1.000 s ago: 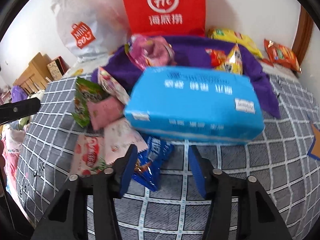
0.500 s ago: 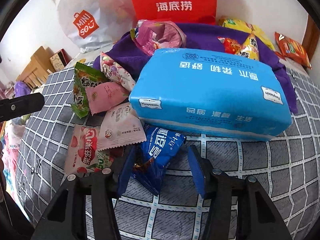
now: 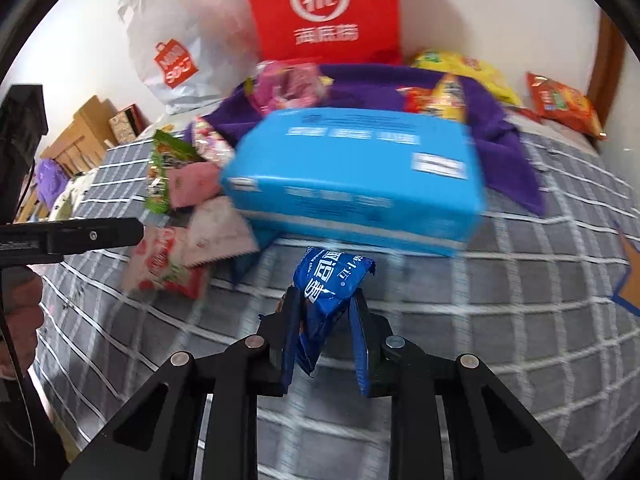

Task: Organize snacks
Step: 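Grasp the strawberry-print pink bag with the left tool while the right tool lifts the blue packet, then carry the blue packet and strawberry bag up over the purple towel with both tools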

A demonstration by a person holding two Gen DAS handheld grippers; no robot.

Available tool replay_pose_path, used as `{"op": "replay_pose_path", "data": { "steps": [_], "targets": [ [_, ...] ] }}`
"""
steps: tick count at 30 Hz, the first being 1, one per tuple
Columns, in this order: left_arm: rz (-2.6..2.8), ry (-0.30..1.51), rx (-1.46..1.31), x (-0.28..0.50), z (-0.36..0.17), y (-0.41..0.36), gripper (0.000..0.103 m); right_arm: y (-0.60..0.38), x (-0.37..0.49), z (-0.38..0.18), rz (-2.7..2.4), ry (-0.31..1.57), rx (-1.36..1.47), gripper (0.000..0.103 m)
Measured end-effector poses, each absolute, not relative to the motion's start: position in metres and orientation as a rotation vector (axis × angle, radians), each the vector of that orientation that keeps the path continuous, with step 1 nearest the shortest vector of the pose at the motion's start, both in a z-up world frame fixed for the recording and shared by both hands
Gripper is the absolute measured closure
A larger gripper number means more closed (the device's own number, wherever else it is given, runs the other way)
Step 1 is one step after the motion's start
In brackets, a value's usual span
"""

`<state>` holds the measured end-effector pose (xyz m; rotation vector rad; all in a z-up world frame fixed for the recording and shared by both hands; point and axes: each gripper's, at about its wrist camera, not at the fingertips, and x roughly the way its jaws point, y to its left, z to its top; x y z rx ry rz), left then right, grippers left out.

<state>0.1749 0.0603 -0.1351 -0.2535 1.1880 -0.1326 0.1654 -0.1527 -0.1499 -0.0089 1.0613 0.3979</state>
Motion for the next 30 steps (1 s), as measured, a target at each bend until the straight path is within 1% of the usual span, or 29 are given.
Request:
{"op": "replay_pose_path", "data": {
  "steps": [5,8,9,10,11,12,13,15,18,24,25,27,30],
  "targets": [
    [-0.135,1.219,-0.2,0.179,-0.15,0.03,0.026,-0.19,0.166,-0.153,0.351,1.08,-0.007,0.078],
    [-0.089,1.199,-0.099,0.182,-0.154,0.01,0.027,-0.205,0.168,-0.158,0.328,1.094,0.001,0.077],
    [-0.078,1.198,-0.077,0.183,-0.155,0.006,0.027,-0.207,0.169,-0.159,0.326,1.097,0.0,0.073],
    [-0.069,1.192,-0.059,0.184,-0.156,0.003,0.027,-0.208,0.169,-0.16,0.328,1.101,0.0,0.067],
    [-0.057,1.179,-0.035,0.183,-0.156,0.002,0.033,-0.209,0.168,-0.16,0.334,1.101,0.004,0.062],
    [-0.05,1.17,-0.009,0.182,-0.156,0.0,0.041,-0.209,0.168,-0.16,0.339,1.095,0.008,0.055],
    [-0.046,1.164,0.007,0.181,-0.155,0.0,0.043,-0.209,0.167,-0.159,0.346,1.083,0.01,0.051],
    [-0.034,1.16,-0.004,0.177,-0.153,0.007,0.045,-0.207,0.166,-0.157,0.358,1.072,0.004,0.049],
    [-0.012,1.153,-0.003,0.17,-0.153,0.018,0.046,-0.202,0.167,-0.156,0.378,1.071,0.01,0.043],
    [-0.056,1.156,-0.088,0.159,-0.151,0.042,0.047,-0.192,0.181,-0.172,0.337,1.105,0.034,0.044],
    [-0.061,1.161,-0.101,0.157,-0.151,0.045,0.047,-0.191,0.182,-0.173,0.321,1.096,0.032,0.05],
    [-0.083,1.17,-0.128,0.154,-0.15,0.048,0.048,-0.188,0.183,-0.174,0.276,1.078,-0.008,0.057],
    [-0.108,1.174,-0.147,0.151,-0.147,0.046,0.048,-0.185,0.182,-0.173,0.278,1.073,-0.026,0.059]
  ]
}}
